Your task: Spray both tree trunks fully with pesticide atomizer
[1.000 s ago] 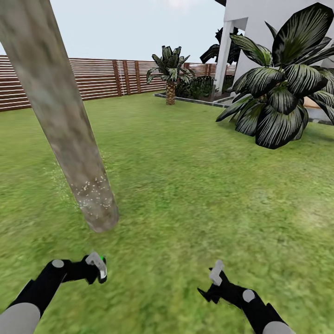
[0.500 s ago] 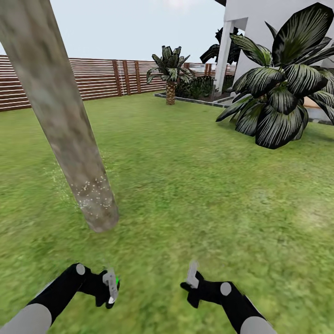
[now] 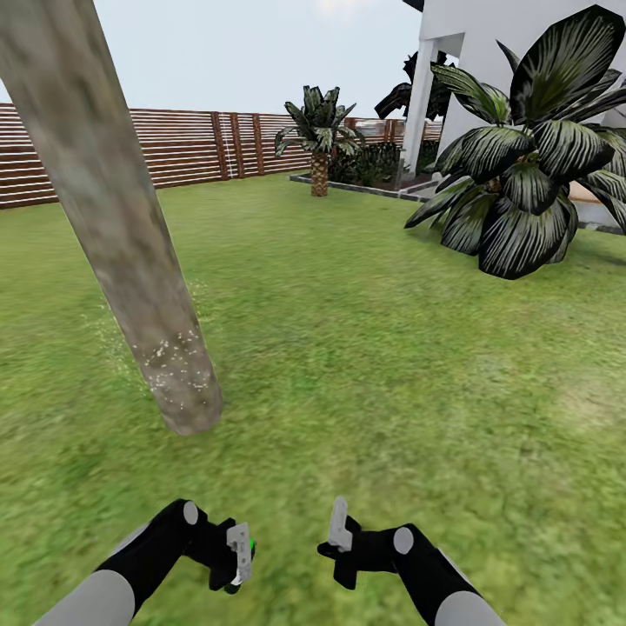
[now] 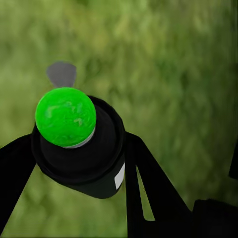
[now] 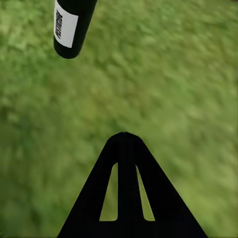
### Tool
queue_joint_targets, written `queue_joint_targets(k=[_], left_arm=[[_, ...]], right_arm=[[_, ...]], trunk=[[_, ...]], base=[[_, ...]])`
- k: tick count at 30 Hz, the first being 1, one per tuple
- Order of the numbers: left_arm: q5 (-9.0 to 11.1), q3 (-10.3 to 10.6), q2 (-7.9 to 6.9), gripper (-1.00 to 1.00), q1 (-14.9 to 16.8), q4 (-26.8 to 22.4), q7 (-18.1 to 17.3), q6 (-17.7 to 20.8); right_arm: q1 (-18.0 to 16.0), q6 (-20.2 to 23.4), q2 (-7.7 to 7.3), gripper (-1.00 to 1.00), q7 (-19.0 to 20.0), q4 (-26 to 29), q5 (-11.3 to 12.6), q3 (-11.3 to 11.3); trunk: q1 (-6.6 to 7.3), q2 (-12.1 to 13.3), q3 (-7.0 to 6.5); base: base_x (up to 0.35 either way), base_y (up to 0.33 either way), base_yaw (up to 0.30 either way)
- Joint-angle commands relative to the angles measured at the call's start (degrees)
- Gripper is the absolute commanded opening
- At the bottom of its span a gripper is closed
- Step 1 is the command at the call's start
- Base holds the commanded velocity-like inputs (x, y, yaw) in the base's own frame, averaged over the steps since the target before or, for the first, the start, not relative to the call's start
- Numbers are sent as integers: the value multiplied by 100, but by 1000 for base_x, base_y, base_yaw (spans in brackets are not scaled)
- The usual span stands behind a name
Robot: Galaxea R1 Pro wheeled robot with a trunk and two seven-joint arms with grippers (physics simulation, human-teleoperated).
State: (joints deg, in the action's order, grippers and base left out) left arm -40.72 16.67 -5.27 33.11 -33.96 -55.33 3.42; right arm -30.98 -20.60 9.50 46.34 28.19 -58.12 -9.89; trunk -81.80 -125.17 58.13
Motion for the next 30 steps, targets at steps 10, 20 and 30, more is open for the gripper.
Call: queue_joint_targets(k=[10, 20, 30], left_arm=[[-191, 285, 32, -100, 33, 2, 481, 55], [-55, 284, 79, -100, 46, 32, 486, 43], [743, 283, 53, -100, 55, 47, 88, -11]], right_arm=[[-34, -14, 50, -100, 67, 126, -76, -58], [-40, -15, 50, -100, 72, 145, -67, -37], [-40, -15, 50, -100, 85, 225, -59, -31]], trunk=[[1, -2, 5], [1, -2, 5], [1, -2, 5]], base=[[0, 0, 0], [0, 0, 0], [0, 0, 0]])
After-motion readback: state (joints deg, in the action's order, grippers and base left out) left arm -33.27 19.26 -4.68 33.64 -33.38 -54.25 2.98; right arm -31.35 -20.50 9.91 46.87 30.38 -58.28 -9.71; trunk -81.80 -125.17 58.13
